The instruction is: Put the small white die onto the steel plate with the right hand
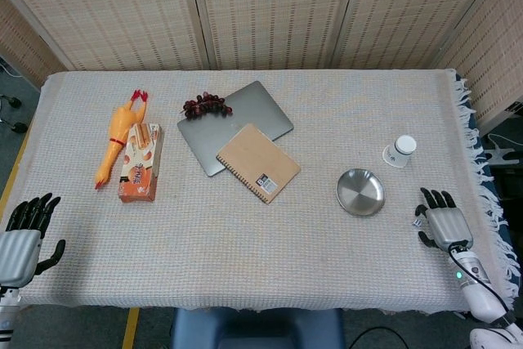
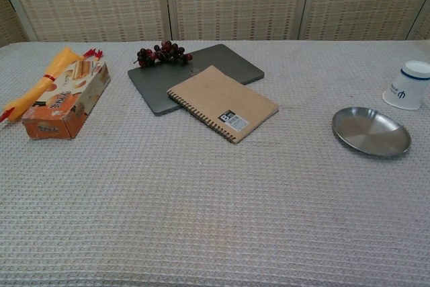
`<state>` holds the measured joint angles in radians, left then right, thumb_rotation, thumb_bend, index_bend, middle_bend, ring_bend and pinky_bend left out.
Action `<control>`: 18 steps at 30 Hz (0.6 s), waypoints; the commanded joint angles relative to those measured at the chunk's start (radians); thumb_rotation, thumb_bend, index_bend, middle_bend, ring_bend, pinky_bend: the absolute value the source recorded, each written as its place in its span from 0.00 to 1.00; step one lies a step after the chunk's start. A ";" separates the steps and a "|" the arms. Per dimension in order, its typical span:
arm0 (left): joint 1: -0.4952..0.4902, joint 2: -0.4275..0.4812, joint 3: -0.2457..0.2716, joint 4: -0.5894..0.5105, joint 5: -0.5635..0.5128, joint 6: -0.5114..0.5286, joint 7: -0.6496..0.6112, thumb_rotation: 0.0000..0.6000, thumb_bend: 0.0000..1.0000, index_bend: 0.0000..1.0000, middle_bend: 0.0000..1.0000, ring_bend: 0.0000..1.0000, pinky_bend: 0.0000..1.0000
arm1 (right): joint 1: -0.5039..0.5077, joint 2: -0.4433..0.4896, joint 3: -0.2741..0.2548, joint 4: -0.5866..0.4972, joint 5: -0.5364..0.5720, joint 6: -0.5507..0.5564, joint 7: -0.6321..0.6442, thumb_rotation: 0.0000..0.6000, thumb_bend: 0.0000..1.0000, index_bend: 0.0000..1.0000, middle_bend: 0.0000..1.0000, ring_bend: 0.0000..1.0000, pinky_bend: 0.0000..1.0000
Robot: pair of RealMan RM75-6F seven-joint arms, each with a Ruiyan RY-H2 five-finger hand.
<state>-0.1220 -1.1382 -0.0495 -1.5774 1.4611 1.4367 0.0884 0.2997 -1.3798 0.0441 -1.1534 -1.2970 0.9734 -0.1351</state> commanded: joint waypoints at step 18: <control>-0.002 -0.001 -0.003 0.001 -0.015 -0.006 0.006 1.00 0.41 0.00 0.00 0.00 0.07 | 0.021 -0.046 0.001 0.062 -0.001 -0.016 0.029 1.00 0.27 0.52 0.00 0.00 0.04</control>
<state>-0.1243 -1.1388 -0.0522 -1.5761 1.4459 1.4304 0.0948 0.3207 -1.4257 0.0454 -1.0912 -1.2979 0.9569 -0.1063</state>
